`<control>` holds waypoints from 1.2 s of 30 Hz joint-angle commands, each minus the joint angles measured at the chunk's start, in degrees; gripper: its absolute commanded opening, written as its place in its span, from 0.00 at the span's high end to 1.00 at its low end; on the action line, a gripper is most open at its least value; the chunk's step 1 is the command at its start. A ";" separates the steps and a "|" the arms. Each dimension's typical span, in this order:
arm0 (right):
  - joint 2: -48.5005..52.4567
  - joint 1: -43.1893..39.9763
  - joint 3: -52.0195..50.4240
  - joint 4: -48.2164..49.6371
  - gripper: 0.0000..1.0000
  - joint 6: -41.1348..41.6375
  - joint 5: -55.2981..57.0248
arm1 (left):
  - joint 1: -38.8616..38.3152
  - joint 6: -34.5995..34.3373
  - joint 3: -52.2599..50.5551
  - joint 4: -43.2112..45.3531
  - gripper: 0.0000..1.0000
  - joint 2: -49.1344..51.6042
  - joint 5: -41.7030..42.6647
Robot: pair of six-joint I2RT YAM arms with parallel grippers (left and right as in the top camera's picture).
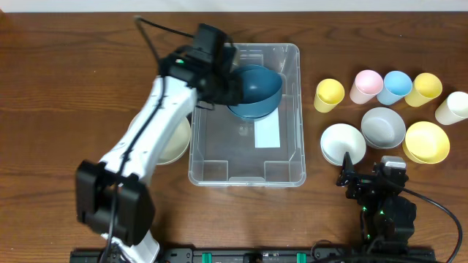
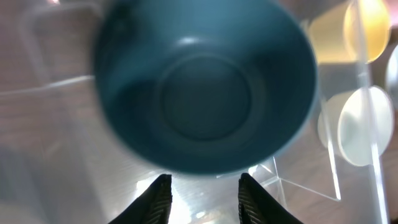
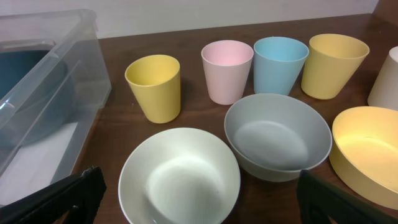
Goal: Pack container
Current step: 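Lower and stack the second blue bowl onto the first, then release, then move the left gripper to the rim of the cream bowl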
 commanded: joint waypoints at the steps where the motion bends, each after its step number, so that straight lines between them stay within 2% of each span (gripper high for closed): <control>1: -0.35 -0.52 -0.15 -0.04 0.01 0.66 0.39 | -2.29 0.94 0.00 0.98 0.64 1.22 0.94; 13: -0.35 -0.52 -0.15 -0.04 0.01 0.66 0.39 | -5.05 0.92 -0.07 1.33 0.64 8.94 0.31; 18: -0.35 -0.52 -0.17 -0.04 0.01 0.66 0.39 | -5.05 0.68 0.55 1.53 0.65 8.92 0.33; 26: -0.35 -0.52 -0.17 -0.04 0.01 0.66 0.39 | -4.90 0.68 6.05 -0.09 0.63 0.13 0.31; 29: -0.35 -0.52 -0.17 -0.04 0.01 0.66 0.39 | -3.87 0.68 7.02 -0.92 0.59 -5.01 0.24; 33: -0.35 -0.52 -0.15 -0.04 0.01 0.66 0.39 | 0.72 -2.84 7.04 -4.70 0.57 -12.66 -7.45; 36: -0.35 -0.52 -0.15 -0.04 0.01 0.66 0.39 | 7.52 -4.33 7.04 -10.95 0.53 -17.20 -13.77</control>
